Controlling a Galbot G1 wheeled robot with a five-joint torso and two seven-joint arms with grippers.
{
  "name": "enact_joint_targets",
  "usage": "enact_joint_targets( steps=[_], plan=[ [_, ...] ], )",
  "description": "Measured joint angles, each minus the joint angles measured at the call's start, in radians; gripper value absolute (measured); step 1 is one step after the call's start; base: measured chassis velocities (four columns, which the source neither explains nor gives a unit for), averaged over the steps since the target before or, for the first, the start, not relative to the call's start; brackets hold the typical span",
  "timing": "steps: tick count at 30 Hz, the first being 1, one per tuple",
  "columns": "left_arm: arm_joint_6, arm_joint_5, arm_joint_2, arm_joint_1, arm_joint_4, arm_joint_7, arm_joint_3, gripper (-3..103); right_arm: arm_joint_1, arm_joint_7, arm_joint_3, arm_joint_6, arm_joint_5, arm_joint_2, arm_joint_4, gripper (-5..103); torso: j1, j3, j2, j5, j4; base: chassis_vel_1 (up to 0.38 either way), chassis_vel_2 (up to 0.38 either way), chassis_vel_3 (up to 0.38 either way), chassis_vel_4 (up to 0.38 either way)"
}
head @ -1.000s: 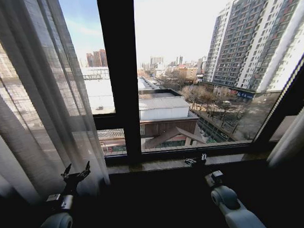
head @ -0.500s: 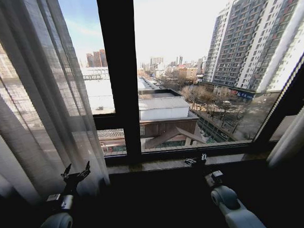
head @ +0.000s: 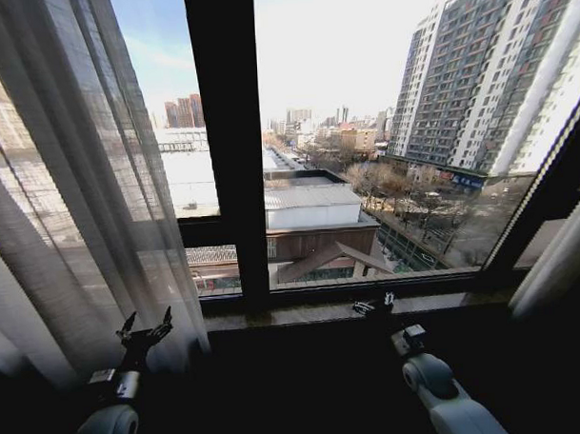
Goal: Open the curtains by pulling them apart, changing their state from closed to fully open.
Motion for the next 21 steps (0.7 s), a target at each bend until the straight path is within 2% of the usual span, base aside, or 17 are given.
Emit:
enact_joint_targets(
  steps=[6,8,9,12,13,16,17,19,20,21],
  plan=[
    [0.009,0.000,0.002,-0.014,0.005,-0.004,0.011,100,0.000,0.000,0.000,0.000,0.000,0.000,0.000,100,0.000,0.000,0.000,0.0001,0.0006,0.000,0.000,0.000,0.000],
    [0.047,-0.004,0.015,-0.070,0.029,-0.026,0.052,100,0.000,0.000,0.000,0.000,0.000,0.000,0.000,100,0.000,0.000,0.000,0.0000,0.0002,0.000,0.000,0.000,0.000],
    [0.047,-0.004,0.015,-0.070,0.029,-0.026,0.052,100,0.000,0.000,0.000,0.000,0.000,0.000,0.000,100,0.000,0.000,0.000,0.0000,0.0002,0.000,0.000,0.000,0.000],
    [0.129,-0.014,0.044,-0.189,0.079,-0.075,0.143,100,0.000,0.000,0.000,0.000,0.000,0.000,0.000,100,0.000,0.000,0.000,0.0000,-0.0004,0.000,0.000,0.000,0.000],
    [0.129,-0.014,0.044,-0.189,0.079,-0.075,0.143,100,0.000,0.000,0.000,0.000,0.000,0.000,0.000,100,0.000,0.000,0.000,0.0000,-0.0004,0.000,0.000,0.000,0.000],
    [0.192,-0.023,0.064,-0.279,0.118,-0.111,0.211,100,0.000,0.000,0.000,0.000,0.000,0.000,0.000,100,0.000,0.000,0.000,0.0000,-0.0002,0.000,0.000,0.000,0.000],
    [0.232,-0.028,0.078,-0.337,0.142,-0.135,0.256,100,0.000,0.000,0.000,0.000,0.000,0.000,0.000,100,0.000,0.000,0.000,0.0000,-0.0001,0.000,0.000,0.000,0.000],
    [0.246,-0.029,0.083,-0.357,0.151,-0.143,0.271,100,0.000,0.000,0.000,0.000,0.000,0.000,0.000,100,0.000,0.000,0.000,0.0000,-0.0001,0.000,0.000,0.000,0.000],
    [0.276,-0.033,0.093,-0.401,0.170,-0.160,0.304,100,0.000,0.000,0.000,0.000,0.000,0.000,0.000,100,0.000,0.000,0.000,0.0001,-0.0003,0.000,0.000,0.000,0.000],
    [0.263,-0.041,0.113,-0.431,0.200,-0.163,0.311,100,0.000,0.000,0.000,0.000,0.000,0.000,0.000,100,0.000,0.000,0.000,-0.0011,-0.0010,0.000,0.000,0.000,0.000]
  ],
)
